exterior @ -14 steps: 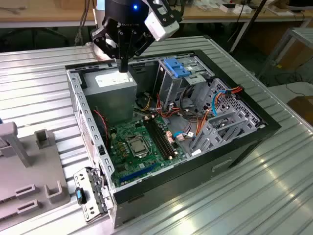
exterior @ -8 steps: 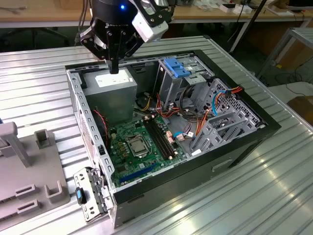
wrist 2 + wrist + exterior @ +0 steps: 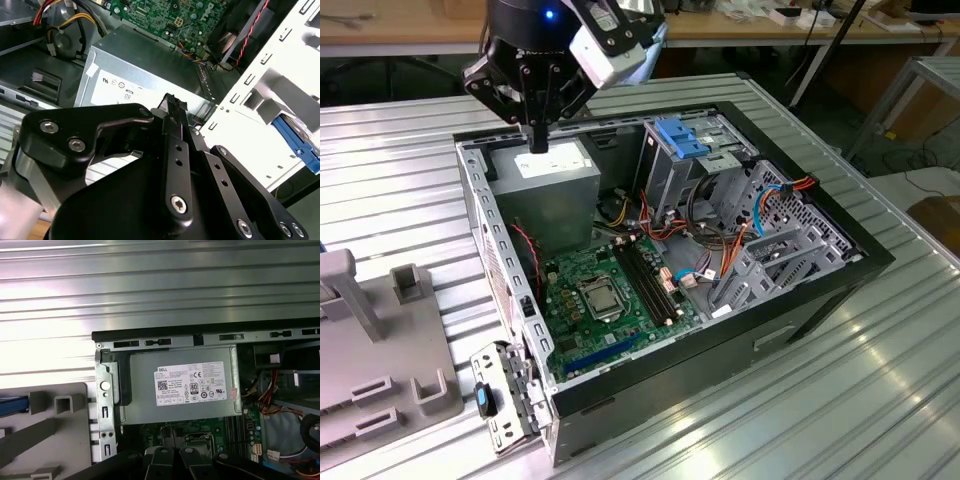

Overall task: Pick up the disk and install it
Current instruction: 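Reach for the disk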

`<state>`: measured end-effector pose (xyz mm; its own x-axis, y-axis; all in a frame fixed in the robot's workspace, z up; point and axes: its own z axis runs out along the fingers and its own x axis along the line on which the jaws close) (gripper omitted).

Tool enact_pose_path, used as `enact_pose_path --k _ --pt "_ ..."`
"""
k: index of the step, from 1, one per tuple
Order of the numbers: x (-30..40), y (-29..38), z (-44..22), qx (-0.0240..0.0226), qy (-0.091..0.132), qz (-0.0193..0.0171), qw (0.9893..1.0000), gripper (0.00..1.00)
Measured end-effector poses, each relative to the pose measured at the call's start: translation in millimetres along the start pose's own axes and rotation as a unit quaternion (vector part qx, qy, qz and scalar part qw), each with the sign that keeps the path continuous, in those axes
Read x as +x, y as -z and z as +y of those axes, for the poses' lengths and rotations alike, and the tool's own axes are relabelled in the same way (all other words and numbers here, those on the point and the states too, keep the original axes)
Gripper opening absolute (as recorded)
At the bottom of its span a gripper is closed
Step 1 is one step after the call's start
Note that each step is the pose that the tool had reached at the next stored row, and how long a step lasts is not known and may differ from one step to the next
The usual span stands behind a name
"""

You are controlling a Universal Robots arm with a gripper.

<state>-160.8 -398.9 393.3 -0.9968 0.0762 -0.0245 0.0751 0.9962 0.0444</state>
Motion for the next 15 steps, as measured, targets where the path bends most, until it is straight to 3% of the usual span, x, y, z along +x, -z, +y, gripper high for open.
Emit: enact_pose_path --k 8,15 --pt "10.4 0.3 -0.8 0.0 0.0 0.0 1.0 0.11" --pt "24.6 0.7 -1.9 0.0 0.0 0.0 1.0 0.11"
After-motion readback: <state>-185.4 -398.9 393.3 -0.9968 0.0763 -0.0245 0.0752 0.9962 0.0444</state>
